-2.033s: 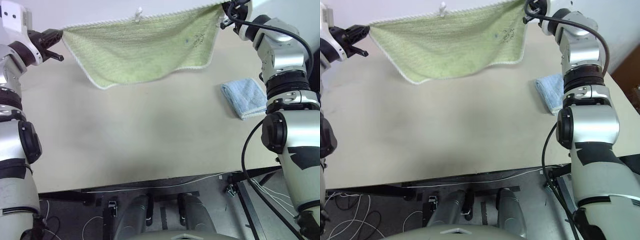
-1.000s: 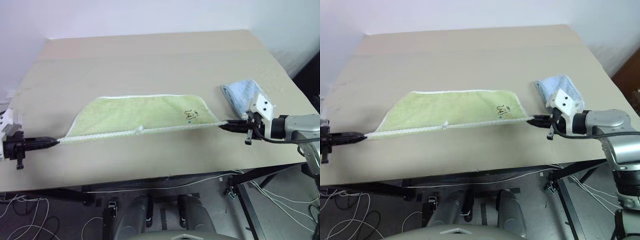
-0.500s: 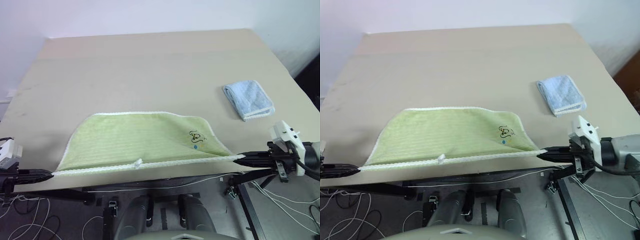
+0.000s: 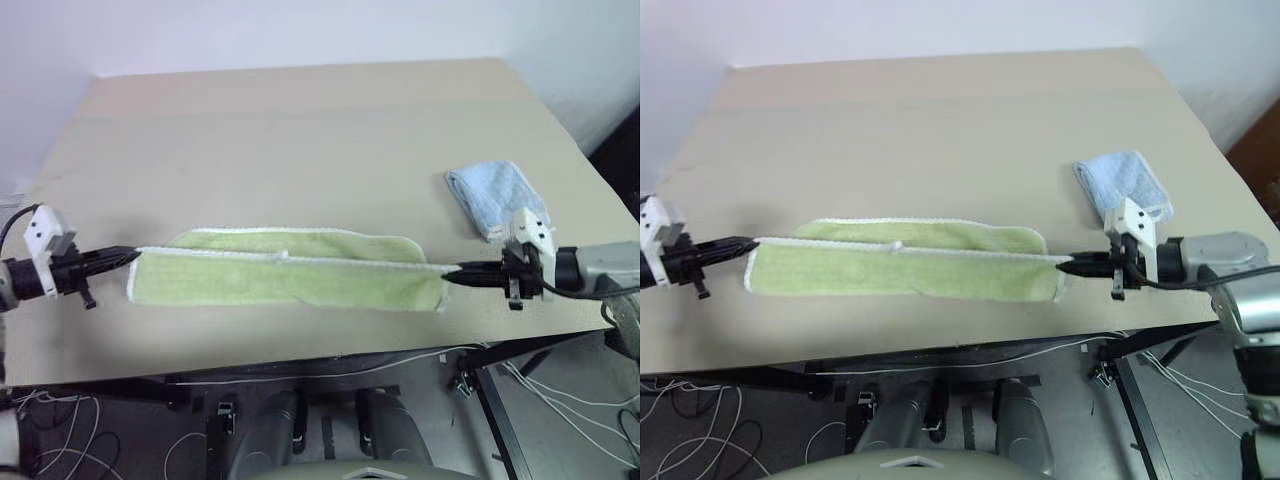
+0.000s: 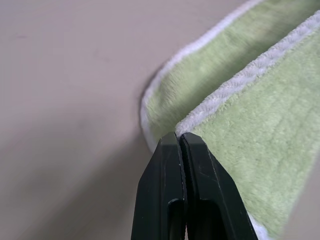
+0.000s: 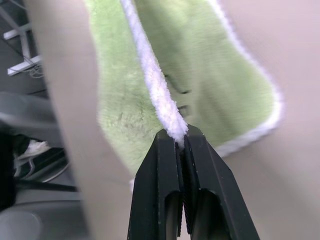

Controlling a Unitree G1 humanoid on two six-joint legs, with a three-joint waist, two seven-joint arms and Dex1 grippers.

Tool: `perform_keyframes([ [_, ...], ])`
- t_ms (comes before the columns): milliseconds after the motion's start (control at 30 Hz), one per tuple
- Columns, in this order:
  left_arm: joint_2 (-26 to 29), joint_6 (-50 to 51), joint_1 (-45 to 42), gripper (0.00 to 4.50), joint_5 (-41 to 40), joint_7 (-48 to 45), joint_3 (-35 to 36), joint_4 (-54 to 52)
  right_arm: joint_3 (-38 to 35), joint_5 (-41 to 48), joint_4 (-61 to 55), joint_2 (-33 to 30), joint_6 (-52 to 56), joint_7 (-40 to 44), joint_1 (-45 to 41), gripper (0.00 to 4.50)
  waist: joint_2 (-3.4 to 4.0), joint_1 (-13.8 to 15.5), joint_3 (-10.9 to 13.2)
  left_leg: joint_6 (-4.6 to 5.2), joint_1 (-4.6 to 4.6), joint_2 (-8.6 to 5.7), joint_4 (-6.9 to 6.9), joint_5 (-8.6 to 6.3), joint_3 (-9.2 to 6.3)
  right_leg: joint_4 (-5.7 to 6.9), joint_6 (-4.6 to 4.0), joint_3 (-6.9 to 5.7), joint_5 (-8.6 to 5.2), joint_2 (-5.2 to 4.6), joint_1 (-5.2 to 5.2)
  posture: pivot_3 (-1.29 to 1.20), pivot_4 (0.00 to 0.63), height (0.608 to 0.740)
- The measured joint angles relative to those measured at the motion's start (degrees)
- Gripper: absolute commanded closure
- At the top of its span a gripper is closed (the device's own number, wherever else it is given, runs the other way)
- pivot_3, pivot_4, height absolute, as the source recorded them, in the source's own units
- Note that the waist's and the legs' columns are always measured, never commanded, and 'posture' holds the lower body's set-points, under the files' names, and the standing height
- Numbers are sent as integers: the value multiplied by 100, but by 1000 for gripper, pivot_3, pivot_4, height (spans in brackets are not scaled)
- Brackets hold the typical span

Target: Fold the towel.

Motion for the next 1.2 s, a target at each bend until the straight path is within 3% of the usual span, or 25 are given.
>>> perform_keyframes([
  [200,-386,-617,-1132,4460,487,500,-268,1252,523,-668,1420,547,-576,-166,-947,4500,0,2,0,5,5,0,20,7,0,33,1,0,0,4,1,0,150,740],
  [433,-632,-907,-1330,4460,730,600,-379,1617,667,-1129,2307,964,-992,-421,-1446,4500,0,-11,0,3,4,2,68,4,-1,75,2,1,-1,6,3,0,150,740],
  [467,-632,-893,-1330,4500,734,582,-381,1618,663,-1130,2309,994,-985,-419,-1469,3998,0,-10,0,-1,6,2,71,2,-2,78,2,1,0,6,5,0,150,740],
  [500,-632,-848,-1331,4500,744,560,-385,1617,653,-1126,2310,1038,-972,-418,-1489,3811,0,-10,0,-1,7,2,73,1,-3,79,2,1,0,6,7,0,150,740],
  [600,-672,-710,-1333,3832,763,519,-423,1615,649,-1079,2318,1178,-865,-437,-1561,2799,0,-12,0,-1,8,2,76,2,-4,81,2,1,0,7,8,0,150,740],
  [867,-679,-533,-1327,1112,772,514,-430,1493,630,-1041,2309,1185,-806,-339,-1580,5,0,-9,0,-1,7,1,76,2,-4,80,2,1,0,7,6,0,150,740],
  [967,-660,-584,-1322,47,772,729,-397,1457,511,-1035,2325,1160,-759,-448,-1647,0,0,-12,0,-2,6,2,75,2,-5,81,2,2,0,7,4,0,150,740],
  [1067,-653,-962,-1326,19,774,1277,-257,1457,228,-904,2281,1048,-293,-645,-1689,0,0,-6,0,-2,6,2,73,1,-5,80,2,2,0,5,3,0,150,740],
  [1200,-691,-933,-1356,19,478,1493,103,1311,-122,-351,1902,709,1553,-802,-1670,0,0,19,0,-2,2,2,73,1,-6,78,1,2,0,1,2,0,150,740],
])
